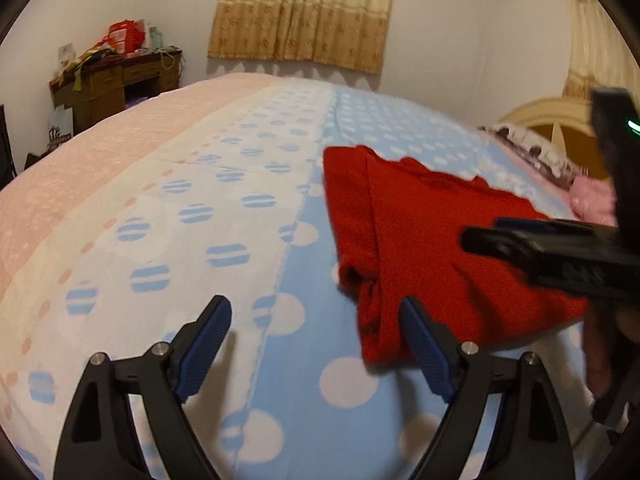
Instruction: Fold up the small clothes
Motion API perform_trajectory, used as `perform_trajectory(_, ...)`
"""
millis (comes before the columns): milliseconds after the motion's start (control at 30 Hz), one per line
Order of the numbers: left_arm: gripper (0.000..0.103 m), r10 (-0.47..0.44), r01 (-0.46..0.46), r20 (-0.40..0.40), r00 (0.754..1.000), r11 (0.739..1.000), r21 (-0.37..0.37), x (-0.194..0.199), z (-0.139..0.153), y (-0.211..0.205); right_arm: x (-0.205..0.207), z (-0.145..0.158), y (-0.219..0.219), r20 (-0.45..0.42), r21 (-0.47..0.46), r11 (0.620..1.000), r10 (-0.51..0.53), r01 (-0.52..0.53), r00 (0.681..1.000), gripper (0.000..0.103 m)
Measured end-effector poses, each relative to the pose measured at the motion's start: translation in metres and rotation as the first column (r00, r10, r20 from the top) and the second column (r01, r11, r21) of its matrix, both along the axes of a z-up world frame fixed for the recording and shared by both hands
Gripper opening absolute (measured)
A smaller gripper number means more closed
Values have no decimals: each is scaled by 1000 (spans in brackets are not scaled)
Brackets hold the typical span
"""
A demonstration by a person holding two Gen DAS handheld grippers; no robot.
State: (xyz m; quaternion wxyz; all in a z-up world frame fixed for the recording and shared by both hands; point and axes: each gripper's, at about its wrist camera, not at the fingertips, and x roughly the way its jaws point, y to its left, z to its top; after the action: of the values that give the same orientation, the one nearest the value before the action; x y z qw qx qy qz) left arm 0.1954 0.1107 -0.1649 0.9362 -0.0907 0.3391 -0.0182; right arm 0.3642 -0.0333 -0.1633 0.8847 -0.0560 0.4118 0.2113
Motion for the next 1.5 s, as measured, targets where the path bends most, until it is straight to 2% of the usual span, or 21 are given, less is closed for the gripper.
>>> perform_trajectory(167,88,34,-36,-31,999,998,-55,6,-7,11,39,2,26,-80,88,995,-32,39,996,61)
perform_trajectory(200,88,43,-45,-34,999,997,-65,7,-9,13,44,2,32,-83,84,996,-36,43,996,61)
perform_trajectory(300,88,50,-53,-32,998,995,-87,7,-11,17,61,-4,53,-82,-1,998,-69,69,994,60)
perform_trajectory(367,88,49,-51,-27,998,995,-91,6,-12,18,71,-11,57,-116,-20,995,-98,96,988,24)
perform_trajectory(467,88,42,-44,-19,999,994,-99,5,-14,19,66,-13,59,-98,-30,994,-105,103,990,13)
perform_trajectory(567,88,39,-39,-11,999,992,-120,5,-15,22,48,-11,70,-21,-86,995,-59,57,998,11)
perform_trajectory(733,88,38,-38,-4,999,991,-128,4,-15,23,43,-26,78,-12,-129,991,-19,17,1000,11)
perform_trajectory(1033,88,45,-44,4,999,989,-142,3,-16,25,28,-28,86,46,-181,982,68,-59,997,10)
perform_trajectory(1100,88,44,-43,2,999,989,-141,4,-16,25,31,-30,84,45,-187,981,70,-61,997,11)
perform_trajectory(1133,88,42,-42,2,999,989,-140,3,-16,25,35,-28,80,34,-160,986,60,-54,998,13)
perform_trajectory(1167,88,39,-39,0,999,990,-138,4,-16,24,38,-26,73,21,-126,991,41,-38,999,21)
perform_trajectory(1200,89,39,-39,0,999,990,-137,4,-16,24,39,-23,67,8,-95,995,20,-19,1000,30)
perform_trajectory(1233,90,37,-36,1,999,989,-140,4,-16,24,38,-19,55,-7,-61,998,-2,1,1000,56)
perform_trajectory(1267,90,38,-37,3,999,989,-141,3,-15,25,35,-16,48,-16,-31,1000,3,-3,1000,66)
perform_trajectory(1333,90,49,-48,6,999,988,-145,1,-15,27,23,-10,30,-24,14,1000,21,-21,999,66)
perform_trajectory(1500,90,83,-79,11,997,977,-197,-4,-4,43,-19,-11,-7,38,-76,997,31,-28,999,66)
